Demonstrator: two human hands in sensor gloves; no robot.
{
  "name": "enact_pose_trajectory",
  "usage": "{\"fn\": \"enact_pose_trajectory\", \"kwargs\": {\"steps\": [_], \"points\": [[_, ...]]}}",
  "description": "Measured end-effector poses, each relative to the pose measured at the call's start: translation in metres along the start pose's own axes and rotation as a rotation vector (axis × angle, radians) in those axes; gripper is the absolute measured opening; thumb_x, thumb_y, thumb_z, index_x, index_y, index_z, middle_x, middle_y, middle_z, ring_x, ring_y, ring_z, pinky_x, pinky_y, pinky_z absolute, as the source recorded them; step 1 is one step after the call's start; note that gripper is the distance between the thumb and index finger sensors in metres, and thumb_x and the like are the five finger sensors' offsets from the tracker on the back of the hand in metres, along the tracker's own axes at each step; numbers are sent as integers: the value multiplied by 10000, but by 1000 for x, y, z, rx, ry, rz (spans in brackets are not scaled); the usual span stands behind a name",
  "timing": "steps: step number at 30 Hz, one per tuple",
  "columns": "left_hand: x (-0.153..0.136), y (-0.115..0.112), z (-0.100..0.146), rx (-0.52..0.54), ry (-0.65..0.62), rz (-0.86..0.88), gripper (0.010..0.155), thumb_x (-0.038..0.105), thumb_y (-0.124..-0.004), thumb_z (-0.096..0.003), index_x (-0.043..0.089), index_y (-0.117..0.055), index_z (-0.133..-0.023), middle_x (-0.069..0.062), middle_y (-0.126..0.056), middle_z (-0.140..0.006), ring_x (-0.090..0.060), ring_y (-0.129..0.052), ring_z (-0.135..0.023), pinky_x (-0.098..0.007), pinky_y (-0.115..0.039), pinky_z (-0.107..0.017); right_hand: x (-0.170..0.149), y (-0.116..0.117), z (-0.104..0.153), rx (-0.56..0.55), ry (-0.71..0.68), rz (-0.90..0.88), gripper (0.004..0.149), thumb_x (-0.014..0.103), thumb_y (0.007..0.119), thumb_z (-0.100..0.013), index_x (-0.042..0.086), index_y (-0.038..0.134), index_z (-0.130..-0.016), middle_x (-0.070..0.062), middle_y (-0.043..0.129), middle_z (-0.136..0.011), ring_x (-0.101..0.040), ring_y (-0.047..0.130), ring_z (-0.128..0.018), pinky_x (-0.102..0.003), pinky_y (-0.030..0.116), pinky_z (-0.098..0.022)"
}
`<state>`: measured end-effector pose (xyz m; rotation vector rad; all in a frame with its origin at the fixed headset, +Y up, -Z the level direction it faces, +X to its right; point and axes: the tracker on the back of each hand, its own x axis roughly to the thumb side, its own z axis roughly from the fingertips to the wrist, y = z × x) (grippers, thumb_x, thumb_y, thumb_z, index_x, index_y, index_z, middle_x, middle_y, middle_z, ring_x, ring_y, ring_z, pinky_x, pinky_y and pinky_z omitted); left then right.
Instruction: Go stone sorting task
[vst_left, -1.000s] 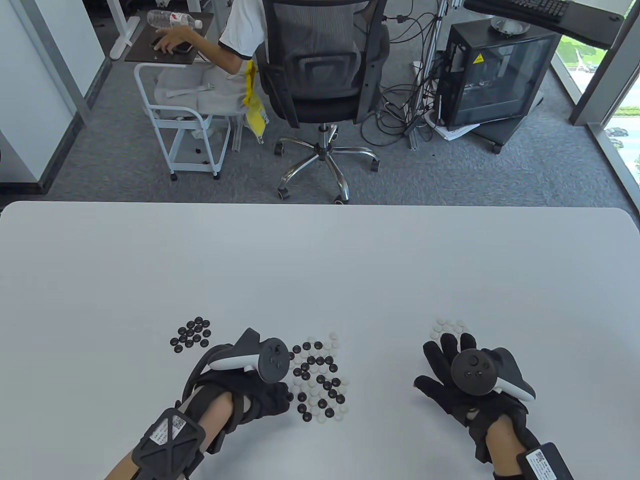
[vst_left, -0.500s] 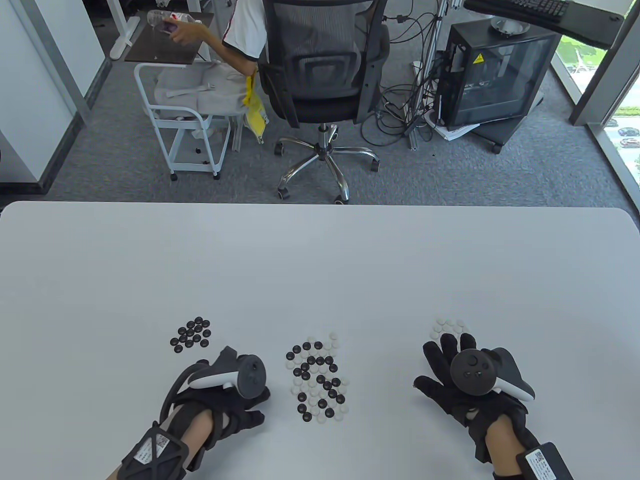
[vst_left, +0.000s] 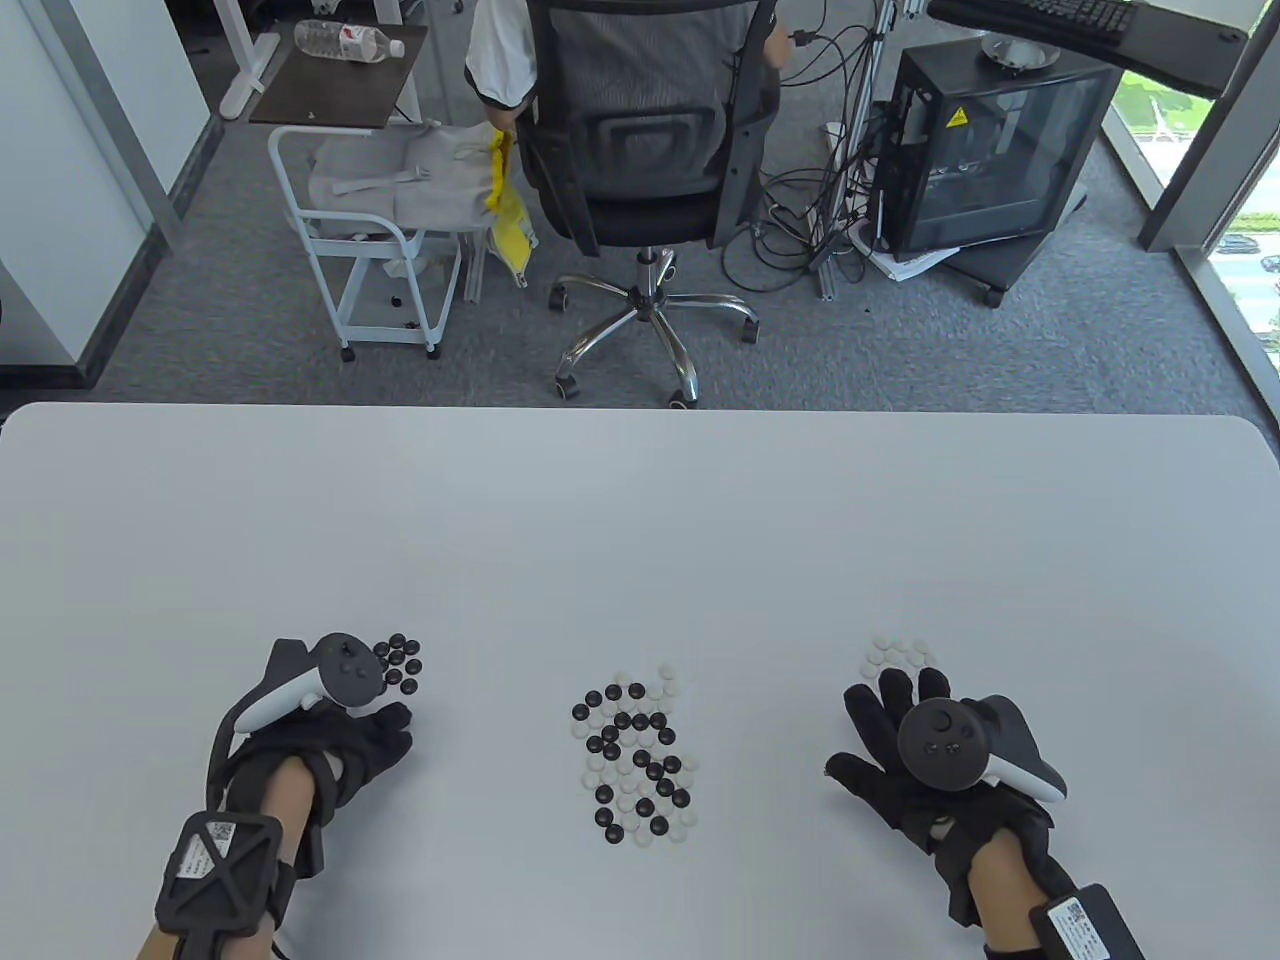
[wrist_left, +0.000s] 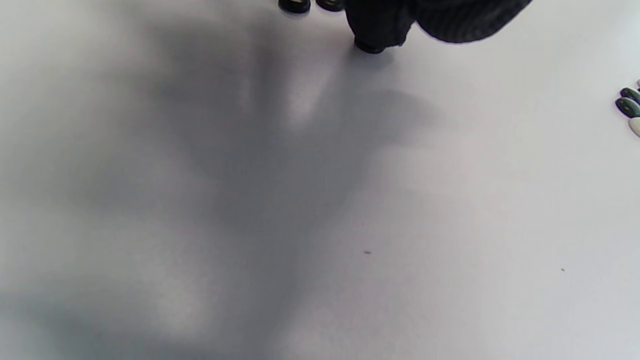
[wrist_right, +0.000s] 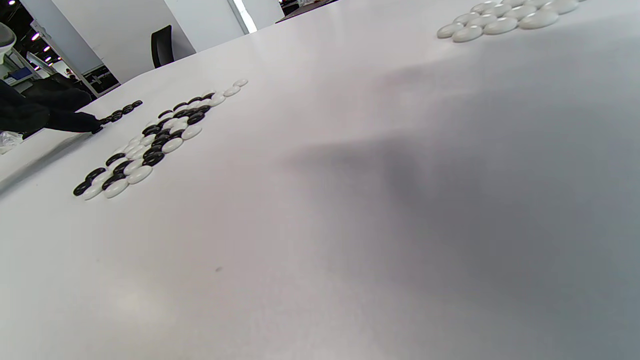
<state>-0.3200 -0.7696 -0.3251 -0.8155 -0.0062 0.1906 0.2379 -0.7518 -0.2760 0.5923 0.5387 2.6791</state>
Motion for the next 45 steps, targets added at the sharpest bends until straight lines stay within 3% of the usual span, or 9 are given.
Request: {"fn": "enact_pose_trajectory", "kwargs": {"steps": [13,22,27,34,41,45], "points": [[2,13,-7,17,26,29,665,525,-500,-525,368,-403,-1164,-206,210,-1082,-537,225,-912,-828,-5,-546,0,-1,1,-8,-4,-3,851,502,496,-625,-92,260,-1187,-514,91,-1105,-733,-27,-885,-884,79,-513],[84,28,15,98,-197,-99,704,567,-475,-507,310,-607,-1149,-218,73,-1176,-554,154,-965,-832,-37,-560,0,-3,2,-50,-34,6,860,512,487,-624,-79,215,-1186,-500,41,-1096,-700,-79,-869,-871,46,-506],[128,14,6,47,-269,-201,696,562,-479,-511,314,-585,-1153,-226,75,-1171,-552,154,-962,-831,-45,-566,1,-6,4,-137,-53,45,874,529,486,-616,-66,190,-1183,-486,12,-1092,-684,-106,-856,-860,18,-492],[165,-3,-14,-8,-341,-251,690,554,-479,-517,342,-448,-1174,-237,117,-1149,-548,175,-951,-831,-38,-569,0,-7,6,-147,-53,45,871,525,487,-618,-68,186,-1181,-485,11,-1091,-680,-101,-859,-850,18,-500],[165,-15,-35,-61,-293,-284,682,548,-467,-513,374,-375,-1166,-229,143,-1132,-542,190,-941,-831,-30,-565,0,-7,6,-126,-49,35,866,520,483,-621,-72,191,-1183,-494,16,-1090,-693,-92,-862,-855,24,-501],[150,-13,-33,-37,-262,-282,673,543,-467,-514,387,-367,-1161,-225,140,-1135,-537,194,-942,-830,-25,-566,0,-6,6,-118,-46,29,868,520,484,-620,-74,194,-1183,-496,21,-1092,-700,-87,-864,-858,28,-502]]}}
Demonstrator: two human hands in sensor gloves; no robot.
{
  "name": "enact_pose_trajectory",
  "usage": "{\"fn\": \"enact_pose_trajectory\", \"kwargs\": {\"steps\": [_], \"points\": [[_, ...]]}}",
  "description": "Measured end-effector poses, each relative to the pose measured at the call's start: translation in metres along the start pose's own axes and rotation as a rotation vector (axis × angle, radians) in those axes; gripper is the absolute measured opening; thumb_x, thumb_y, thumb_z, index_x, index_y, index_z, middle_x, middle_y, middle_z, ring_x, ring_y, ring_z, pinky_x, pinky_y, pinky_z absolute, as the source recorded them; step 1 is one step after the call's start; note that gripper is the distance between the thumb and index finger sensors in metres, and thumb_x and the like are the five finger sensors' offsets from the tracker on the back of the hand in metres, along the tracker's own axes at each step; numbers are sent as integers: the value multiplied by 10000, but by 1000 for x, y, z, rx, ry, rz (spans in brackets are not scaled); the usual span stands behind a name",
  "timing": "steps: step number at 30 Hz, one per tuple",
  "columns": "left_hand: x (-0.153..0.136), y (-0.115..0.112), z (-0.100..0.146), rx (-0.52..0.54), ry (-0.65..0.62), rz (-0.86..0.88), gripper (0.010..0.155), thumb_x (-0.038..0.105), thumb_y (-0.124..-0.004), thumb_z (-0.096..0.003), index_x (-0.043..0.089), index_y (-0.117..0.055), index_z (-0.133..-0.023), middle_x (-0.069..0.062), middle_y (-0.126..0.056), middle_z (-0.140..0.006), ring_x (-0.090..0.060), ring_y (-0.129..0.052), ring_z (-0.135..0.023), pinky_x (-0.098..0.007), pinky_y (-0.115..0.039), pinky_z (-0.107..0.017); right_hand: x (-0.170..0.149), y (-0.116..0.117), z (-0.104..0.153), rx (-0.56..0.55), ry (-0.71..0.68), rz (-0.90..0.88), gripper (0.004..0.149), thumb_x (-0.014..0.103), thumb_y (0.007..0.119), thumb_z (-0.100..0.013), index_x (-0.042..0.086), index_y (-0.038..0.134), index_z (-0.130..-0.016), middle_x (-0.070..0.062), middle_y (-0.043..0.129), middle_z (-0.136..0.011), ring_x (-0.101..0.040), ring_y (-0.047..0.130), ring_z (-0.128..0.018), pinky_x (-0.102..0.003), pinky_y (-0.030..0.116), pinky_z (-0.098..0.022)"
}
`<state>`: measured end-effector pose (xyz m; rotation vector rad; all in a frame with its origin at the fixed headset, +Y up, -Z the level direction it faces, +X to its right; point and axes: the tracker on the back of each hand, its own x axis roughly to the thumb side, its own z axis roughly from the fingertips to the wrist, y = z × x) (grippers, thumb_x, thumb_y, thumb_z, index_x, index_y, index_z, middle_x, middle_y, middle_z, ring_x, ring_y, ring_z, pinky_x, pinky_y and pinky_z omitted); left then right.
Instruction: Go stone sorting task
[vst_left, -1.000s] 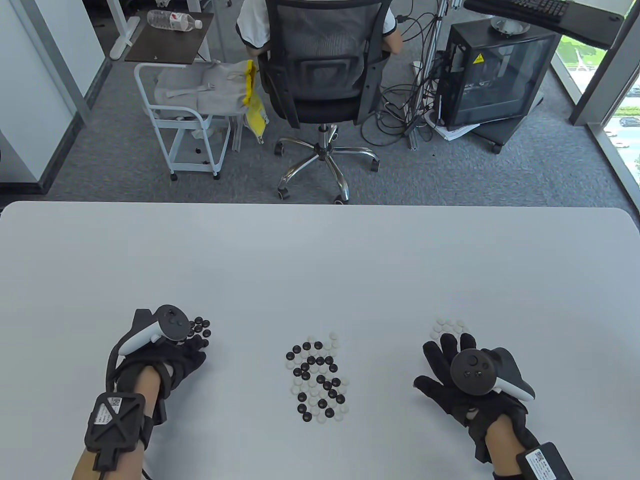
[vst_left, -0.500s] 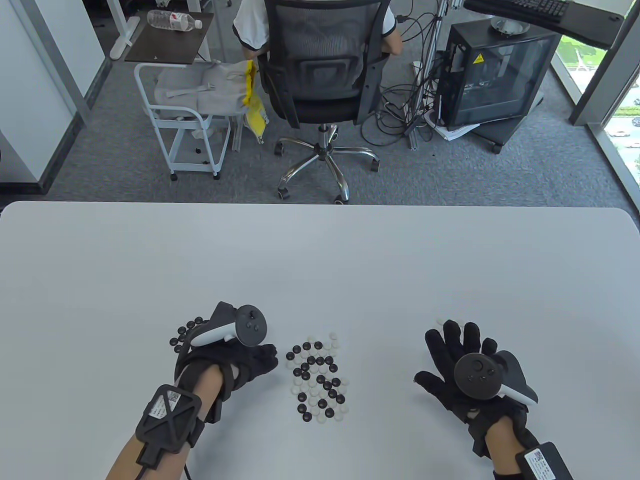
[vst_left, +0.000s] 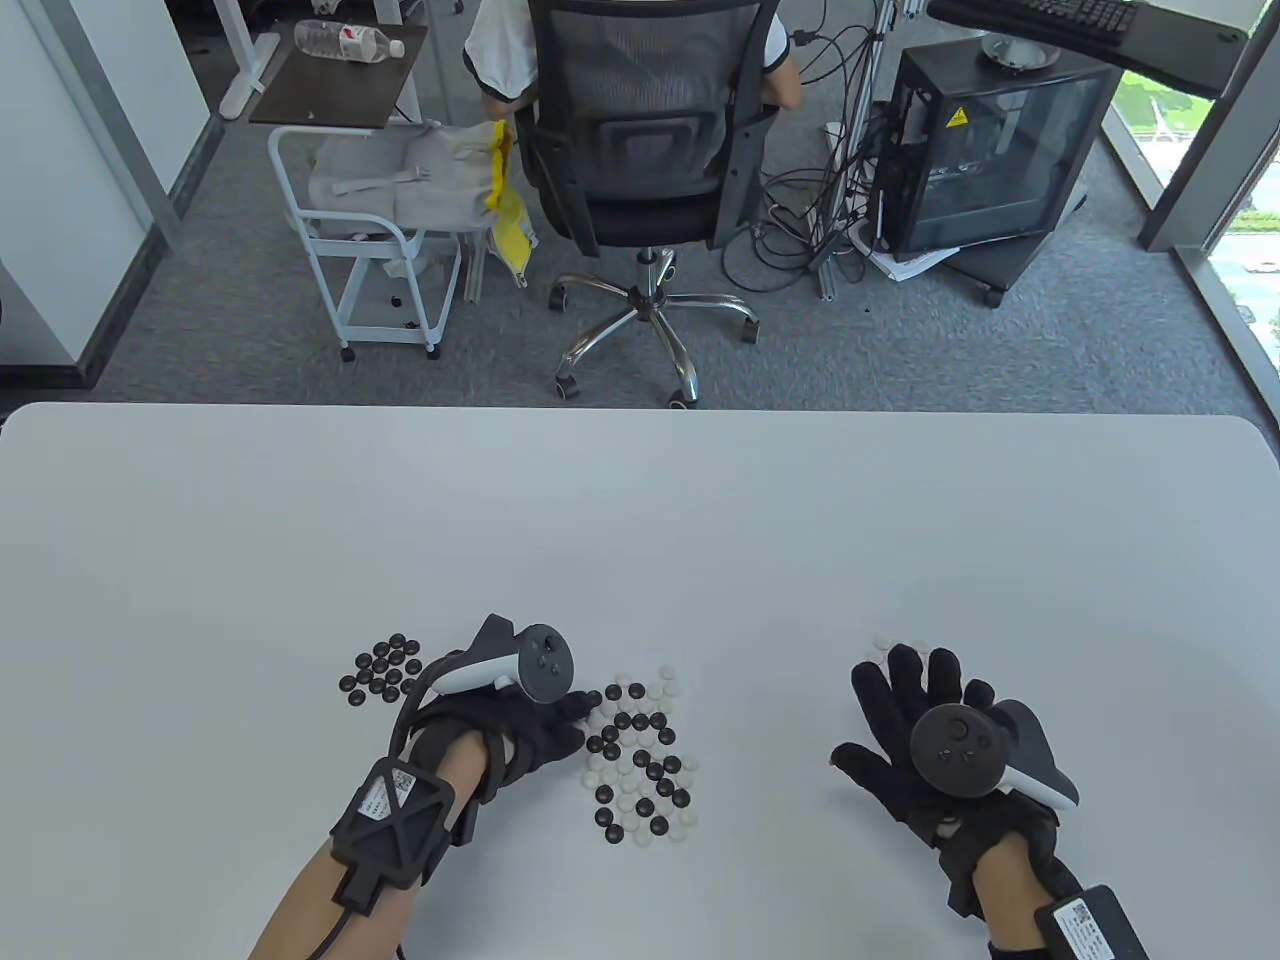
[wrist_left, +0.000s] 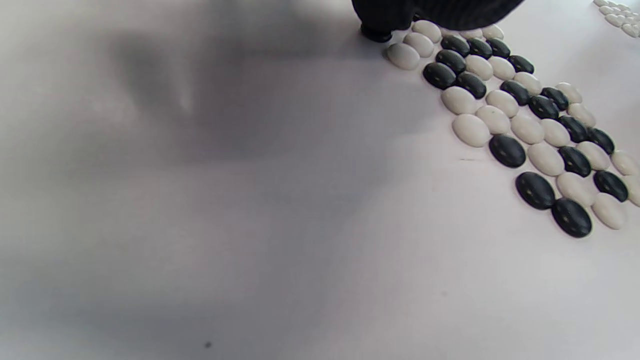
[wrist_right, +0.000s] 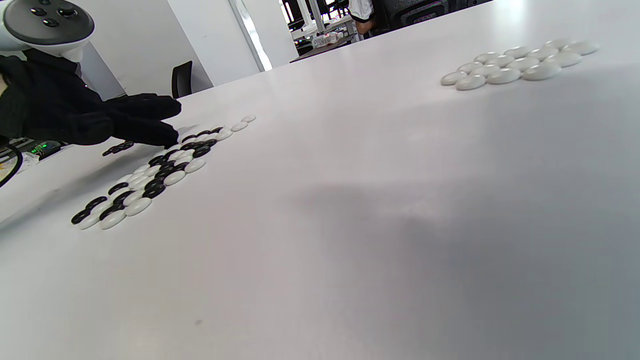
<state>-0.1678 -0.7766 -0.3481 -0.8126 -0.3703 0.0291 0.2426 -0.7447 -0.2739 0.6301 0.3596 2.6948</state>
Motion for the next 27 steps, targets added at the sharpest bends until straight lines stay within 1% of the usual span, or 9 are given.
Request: {"fn": "enact_pose_trajectory", "kwargs": {"steps": [4,8,11,13,16,20,27], "points": [[-29,-11,21,8,79,-11,669,540,-473,-515,384,-367,-1157,-228,129,-1138,-539,183,-945,-831,-33,-567,0,0,0,5,1,-3,867,518,483,-621,-75,194,-1184,-500,23,-1091,-702,-85,-865,-859,30,-503],[-67,-28,51,35,142,58,658,534,-492,-519,376,-417,-1154,-229,98,-1146,-543,159,-951,-831,-49,-569,0,-1,0,2,-1,0,868,519,485,-620,-74,196,-1185,-498,23,-1093,-702,-85,-866,-860,30,-502],[-100,-42,73,50,204,148,657,532,-496,-520,370,-437,-1153,-227,99,-1144,-544,160,-949,-831,-47,-566,0,1,-2,11,0,5,870,519,485,-620,-75,192,-1184,-499,22,-1093,-705,-88,-860,-855,25,-502],[-113,-47,81,57,232,184,659,531,-496,-520,369,-438,-1155,-224,110,-1139,-544,165,-947,-830,-44,-565,0,3,-3,15,2,8,871,520,485,-619,-74,187,-1182,-498,21,-1092,-706,-91,-856,-850,21,-500],[-128,-49,84,61,261,216,663,533,-490,-518,376,-412,-1157,-216,136,-1126,-540,179,-941,-829,-35,-564,0,3,-4,14,6,17,870,519,483,-620,-73,183,-1182,-501,17,-1089,-705,-95,-853,-849,17,-497],[-142,-46,80,71,291,271,668,532,-483,-517,379,-378,-1159,-211,168,-1110,-535,200,-933,-828,-20,-561,0,4,-4,11,8,12,872,520,485,-619,-74,182,-1181,-502,16,-1088,-707,-93,-853,-849,17,-498],[-152,-39,72,74,321,312,677,534,-480,-515,376,-350,-1161,-212,193,-1099,-534,214,-928,-829,-13,-562,-1,3,-3,15,12,5,868,518,483,-621,-74,186,-1182,-500,16,-1090,-707,-91,-855,-851,20,-499]]}}
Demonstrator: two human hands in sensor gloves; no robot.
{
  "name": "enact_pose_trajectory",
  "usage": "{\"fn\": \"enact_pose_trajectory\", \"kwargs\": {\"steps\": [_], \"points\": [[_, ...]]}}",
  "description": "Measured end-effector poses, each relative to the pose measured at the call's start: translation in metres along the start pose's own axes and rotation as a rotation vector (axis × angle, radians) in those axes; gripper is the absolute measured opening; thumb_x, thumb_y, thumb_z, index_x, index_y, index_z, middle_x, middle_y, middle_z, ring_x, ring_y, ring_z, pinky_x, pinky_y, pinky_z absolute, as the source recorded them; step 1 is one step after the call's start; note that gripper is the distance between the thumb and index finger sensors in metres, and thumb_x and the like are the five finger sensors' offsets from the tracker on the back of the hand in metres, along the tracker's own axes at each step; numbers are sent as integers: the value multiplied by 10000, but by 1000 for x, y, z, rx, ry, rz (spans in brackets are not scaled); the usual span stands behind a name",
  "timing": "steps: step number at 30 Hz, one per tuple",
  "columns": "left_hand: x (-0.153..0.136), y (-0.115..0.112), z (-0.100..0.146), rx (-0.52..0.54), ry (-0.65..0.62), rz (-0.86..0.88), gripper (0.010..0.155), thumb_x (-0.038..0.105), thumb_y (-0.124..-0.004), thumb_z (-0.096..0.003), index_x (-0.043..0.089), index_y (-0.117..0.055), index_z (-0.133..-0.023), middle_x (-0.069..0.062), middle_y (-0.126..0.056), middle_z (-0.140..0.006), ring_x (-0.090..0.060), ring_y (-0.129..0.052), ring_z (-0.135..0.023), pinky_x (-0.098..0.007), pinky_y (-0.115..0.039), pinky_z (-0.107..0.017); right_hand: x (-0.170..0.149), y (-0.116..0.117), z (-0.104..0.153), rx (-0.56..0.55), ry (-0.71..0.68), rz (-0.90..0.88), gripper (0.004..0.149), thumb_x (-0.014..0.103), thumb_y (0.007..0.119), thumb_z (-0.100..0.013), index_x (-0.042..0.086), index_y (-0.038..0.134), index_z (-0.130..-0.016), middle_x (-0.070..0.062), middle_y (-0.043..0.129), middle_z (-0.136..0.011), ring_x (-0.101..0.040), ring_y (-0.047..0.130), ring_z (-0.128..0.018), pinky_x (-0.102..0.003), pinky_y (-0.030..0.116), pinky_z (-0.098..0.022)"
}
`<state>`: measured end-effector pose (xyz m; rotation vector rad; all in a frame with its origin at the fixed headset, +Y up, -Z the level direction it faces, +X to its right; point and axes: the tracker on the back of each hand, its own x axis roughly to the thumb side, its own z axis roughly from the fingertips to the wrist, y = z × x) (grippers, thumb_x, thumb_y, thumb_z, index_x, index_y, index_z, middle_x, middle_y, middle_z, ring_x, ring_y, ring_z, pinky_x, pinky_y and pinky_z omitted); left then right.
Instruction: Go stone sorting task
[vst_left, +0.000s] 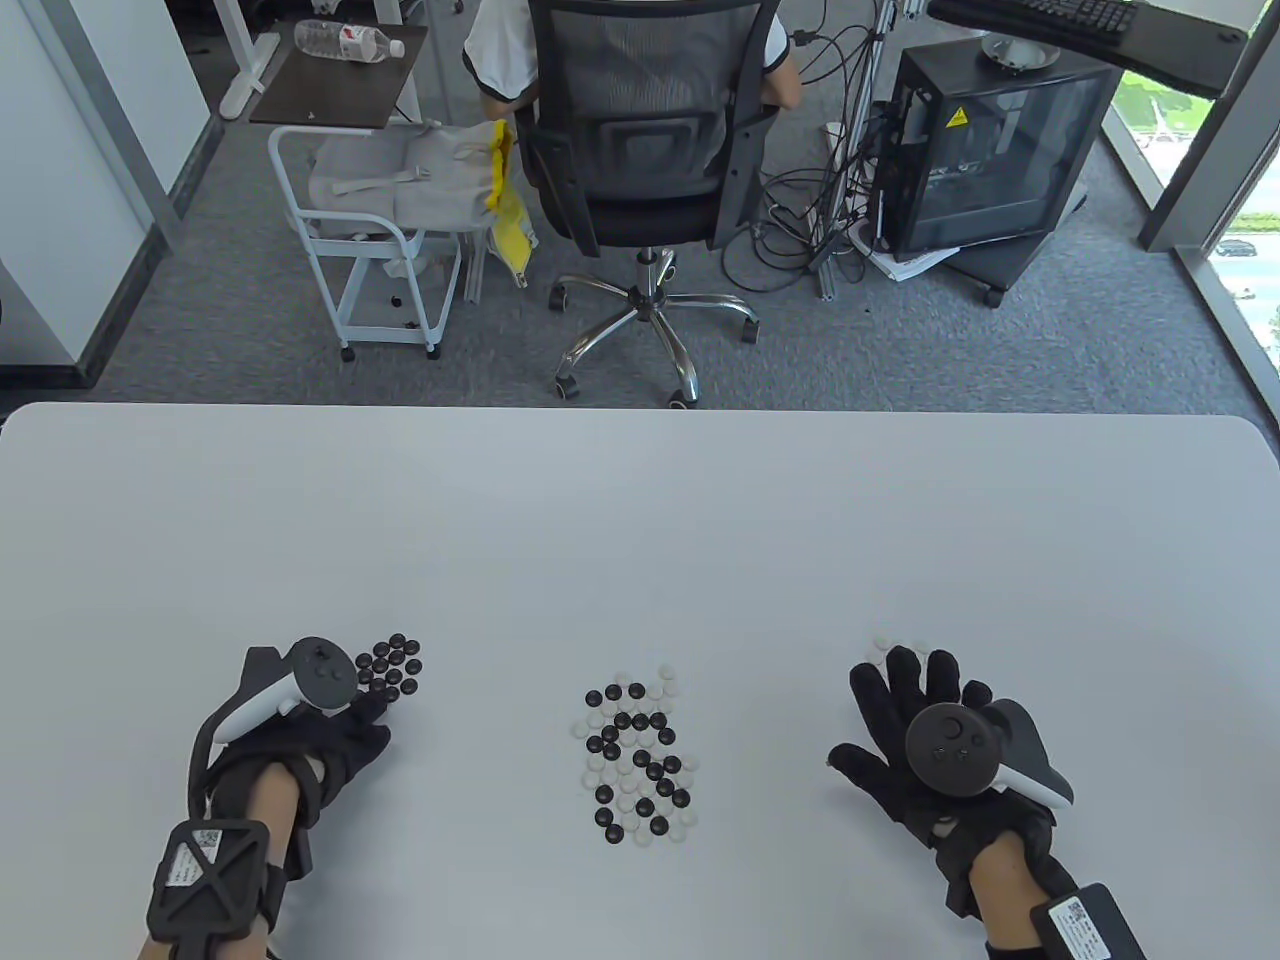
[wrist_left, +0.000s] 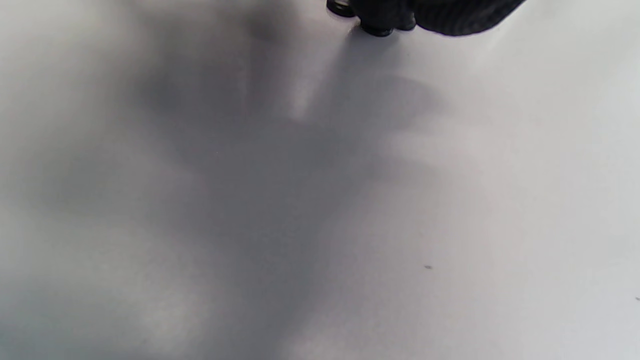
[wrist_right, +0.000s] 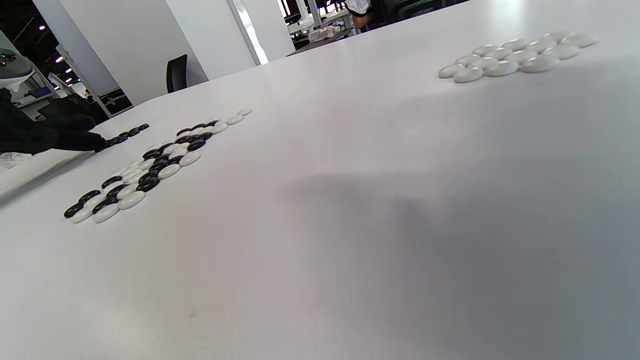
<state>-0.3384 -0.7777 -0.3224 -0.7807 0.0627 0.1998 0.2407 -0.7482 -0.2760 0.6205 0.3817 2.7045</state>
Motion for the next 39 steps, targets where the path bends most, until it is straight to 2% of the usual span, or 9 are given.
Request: {"fn": "enact_pose_trajectory", "kwargs": {"steps": [6,10,13,18,23,26,31,35,39], "points": [[14,13,5,57,-21,8,700,542,-484,-518,353,-341,-1176,-219,205,-1099,-537,226,-924,-828,-4,-561,0,-2,1,-7,-4,-2,869,518,484,-621,-73,186,-1183,-500,18,-1091,-707,-90,-857,-852,21,-499],[45,21,10,69,-84,-40,710,552,-480,-516,328,-409,-1186,-221,182,-1118,-538,216,-931,-827,-11,-563,0,-1,1,-9,-6,1,869,519,484,-620,-74,186,-1182,-501,19,-1091,-706,-91,-858,-853,21,-500],[83,23,12,70,-187,-76,704,550,-479,-518,312,-485,-1181,-234,128,-1145,-547,189,-943,-829,-28,-566,0,-1,1,-5,-6,4,869,518,483,-621,-74,185,-1183,-502,19,-1090,-707,-90,-857,-853,21,-499],[142,11,2,12,-346,-97,694,548,-479,-521,309,-531,-1171,-239,92,-1160,-553,164,-953,-830,-43,-568,0,-1,1,-5,-7,3,868,518,485,-620,-74,188,-1183,-500,21,-1092,-708,-88,-860,-856,24,-499],[183,-1,-14,-23,-390,-161,690,545,-475,-522,323,-486,-1175,-242,106,-1154,-551,171,-951,-830,-39,-567,0,-1,1,10,-5,3,869,518,483,-621,-77,194,-1185,-501,23,-1093,-708,-87,-861,-858,25,-500],[197,-11,-26,-53,-383,-190,696,548,-475,-520,328,-440,-1180,-244,115,-1148,-551,174,-948,-830,-39,-565,0,-1,1,7,-5,3,869,518,485,-620,-76,197,-1185,-502,21,-1091,-708,-86,-861,-859,28,-500],[189,-10,-35,-34,-329,-186,685,548,-471,-522,351,-395,-1174,-238,134,-1139,-547,184,-944,-828,-34,-567,0,-2,2,0,-5,-2,867,516,485,-622,-78,201,-1186,-505,20,-1089,-709,-85,-862,-861,29,-501],[151,18,-45,34,-136,-164,686,556,-466,-518,354,-439,-1174,-224,140,-1143,-540,198,-945,-825,-10,-557,0,-1,1,4,-7,0,866,515,485,-622,-78,205,-1187,-502,20,-1091,-710,-85,-863,-861,30,-501],[114,40,-49,21,-14,-51,687,554,-472,-517,334,-516,-1166,-209,141,-1142,-536,205,-943,-824,-6,-561,0,-2,2,2,-7,-2,866,516,485,-622,-79,208,-1187,-502,18,-1090,-711,-84,-863,-862,31,-501]]}}
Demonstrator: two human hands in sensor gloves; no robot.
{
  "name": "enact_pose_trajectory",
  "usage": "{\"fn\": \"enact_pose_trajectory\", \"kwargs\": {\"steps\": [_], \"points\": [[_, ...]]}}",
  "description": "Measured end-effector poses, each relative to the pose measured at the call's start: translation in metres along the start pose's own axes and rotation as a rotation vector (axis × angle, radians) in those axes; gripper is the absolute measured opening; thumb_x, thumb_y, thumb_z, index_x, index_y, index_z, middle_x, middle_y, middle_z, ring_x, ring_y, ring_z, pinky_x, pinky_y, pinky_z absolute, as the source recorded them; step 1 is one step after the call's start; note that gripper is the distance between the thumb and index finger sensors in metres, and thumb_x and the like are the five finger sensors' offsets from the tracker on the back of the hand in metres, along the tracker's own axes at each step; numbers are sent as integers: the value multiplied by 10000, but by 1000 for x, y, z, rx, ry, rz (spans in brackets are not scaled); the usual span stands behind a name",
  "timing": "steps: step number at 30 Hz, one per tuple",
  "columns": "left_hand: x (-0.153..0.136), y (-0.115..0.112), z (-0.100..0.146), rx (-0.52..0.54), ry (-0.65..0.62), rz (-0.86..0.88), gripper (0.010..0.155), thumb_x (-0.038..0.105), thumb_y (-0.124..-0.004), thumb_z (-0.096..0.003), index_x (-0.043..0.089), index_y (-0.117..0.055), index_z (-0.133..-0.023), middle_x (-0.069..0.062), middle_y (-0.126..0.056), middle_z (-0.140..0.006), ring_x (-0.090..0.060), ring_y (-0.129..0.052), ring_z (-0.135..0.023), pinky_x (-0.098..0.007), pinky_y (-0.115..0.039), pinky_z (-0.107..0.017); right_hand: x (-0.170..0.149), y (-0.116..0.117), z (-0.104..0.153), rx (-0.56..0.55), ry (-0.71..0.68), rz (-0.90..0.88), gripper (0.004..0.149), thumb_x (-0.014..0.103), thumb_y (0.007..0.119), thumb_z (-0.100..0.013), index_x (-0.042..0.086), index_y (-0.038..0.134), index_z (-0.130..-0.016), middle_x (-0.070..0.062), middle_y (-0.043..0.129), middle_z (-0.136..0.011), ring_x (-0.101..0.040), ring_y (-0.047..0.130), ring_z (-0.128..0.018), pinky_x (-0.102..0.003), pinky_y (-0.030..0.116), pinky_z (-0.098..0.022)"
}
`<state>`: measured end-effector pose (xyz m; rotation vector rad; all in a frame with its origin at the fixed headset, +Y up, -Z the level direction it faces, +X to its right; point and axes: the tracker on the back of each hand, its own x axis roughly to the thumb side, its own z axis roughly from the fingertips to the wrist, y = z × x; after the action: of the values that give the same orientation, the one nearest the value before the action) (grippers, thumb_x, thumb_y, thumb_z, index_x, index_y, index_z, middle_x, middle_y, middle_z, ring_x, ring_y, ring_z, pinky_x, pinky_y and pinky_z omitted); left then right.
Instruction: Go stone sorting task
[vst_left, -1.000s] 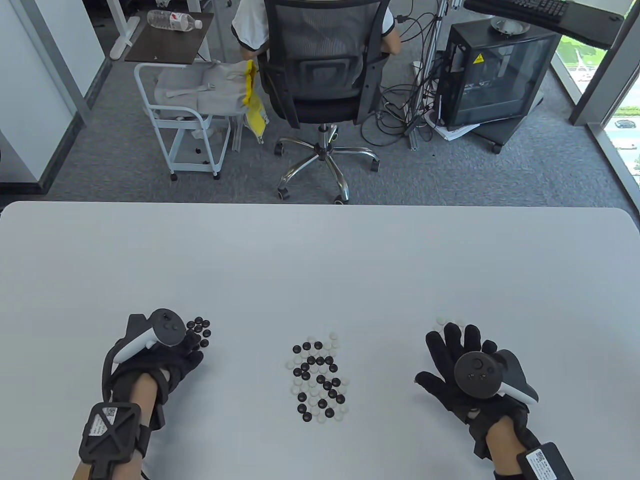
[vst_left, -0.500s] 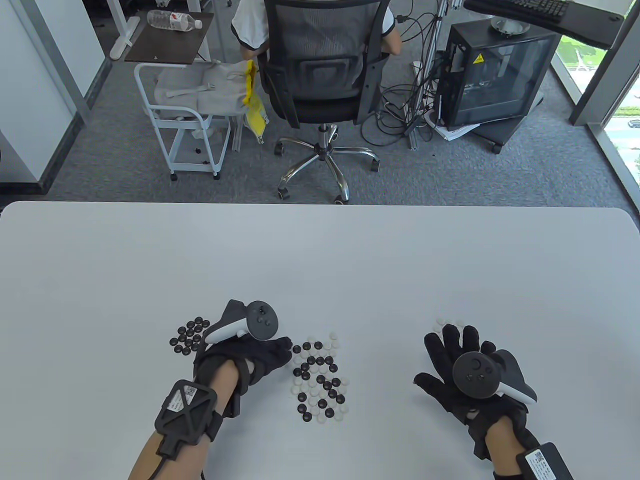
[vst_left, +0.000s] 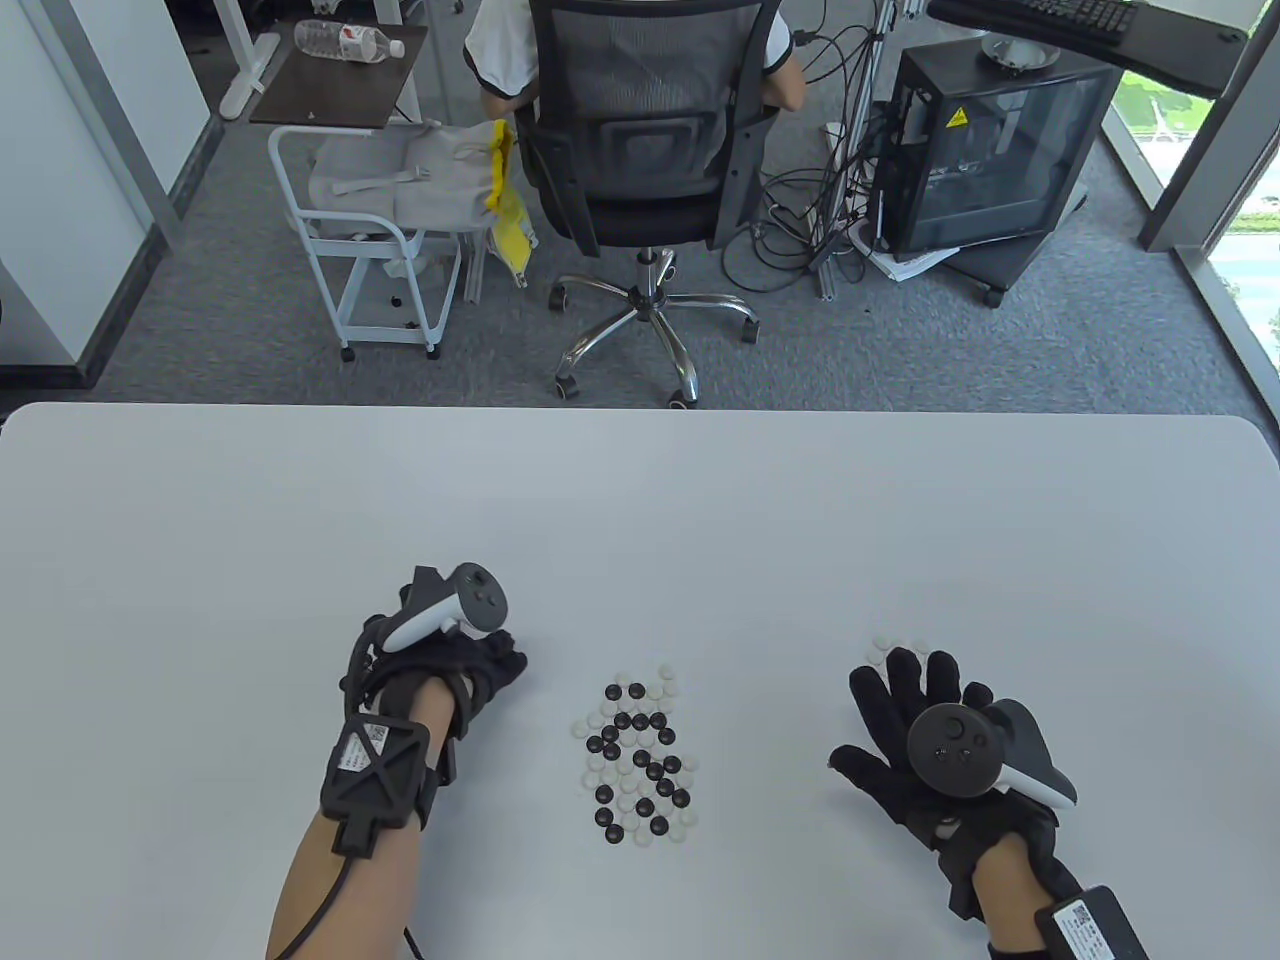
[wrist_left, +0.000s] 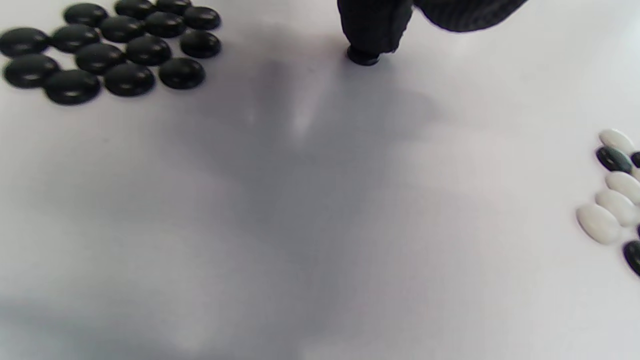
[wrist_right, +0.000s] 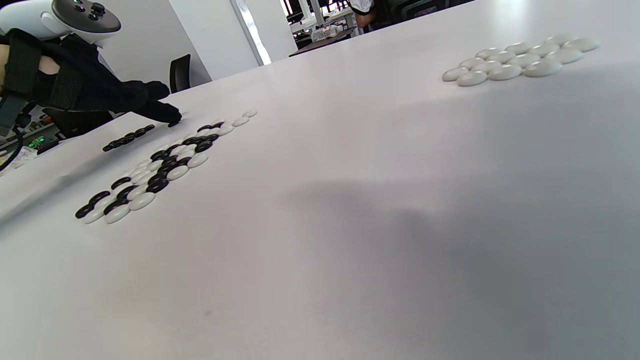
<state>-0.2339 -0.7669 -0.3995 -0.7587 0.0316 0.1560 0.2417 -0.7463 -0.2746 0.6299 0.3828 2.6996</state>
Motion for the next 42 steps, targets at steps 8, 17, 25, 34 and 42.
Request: {"fn": "enact_pose_trajectory", "kwargs": {"steps": [8,17,25,34,42], "points": [[-33,4,5,-9,82,40,687,556,-476,-516,336,-527,-1165,-191,154,-1134,-529,211,-941,-820,3,-556,-1,1,-1,8,7,-1,864,515,483,-623,-79,209,-1188,-503,16,-1089,-711,-83,-864,-863,32,-502],[-31,8,18,7,55,36,700,559,-482,-518,328,-479,-1179,-198,166,-1123,-530,220,-930,-819,-1,-555,0,0,0,9,7,-5,865,515,483,-623,-80,208,-1188,-503,18,-1090,-711,-83,-864,-863,31,-502],[36,3,36,-34,-204,-107,685,557,-516,-527,283,-661,-1137,-236,31,-1174,-558,112,-974,-828,-77,-573,0,1,-1,17,8,-3,869,517,484,-621,-81,212,-1189,-504,20,-1090,-710,-82,-865,-863,32,-502],[100,-19,30,-96,-381,-186,662,550,-522,-528,319,-604,-1143,-233,46,-1164,-554,120,-966,-833,-78,-572,0,1,-1,20,9,-7,862,514,482,-625,-81,217,-1190,-503,22,-1092,-711,-81,-866,-864,33,-502],[117,-36,13,-128,-383,-216,667,547,-505,-525,353,-472,-1163,-235,104,-1140,-548,157,-947,-834,-62,-572,0,1,-1,28,12,-10,865,515,484,-623,-81,219,-1190,-504,25,-1092,-712,-80,-867,-865,33,-502]]}}
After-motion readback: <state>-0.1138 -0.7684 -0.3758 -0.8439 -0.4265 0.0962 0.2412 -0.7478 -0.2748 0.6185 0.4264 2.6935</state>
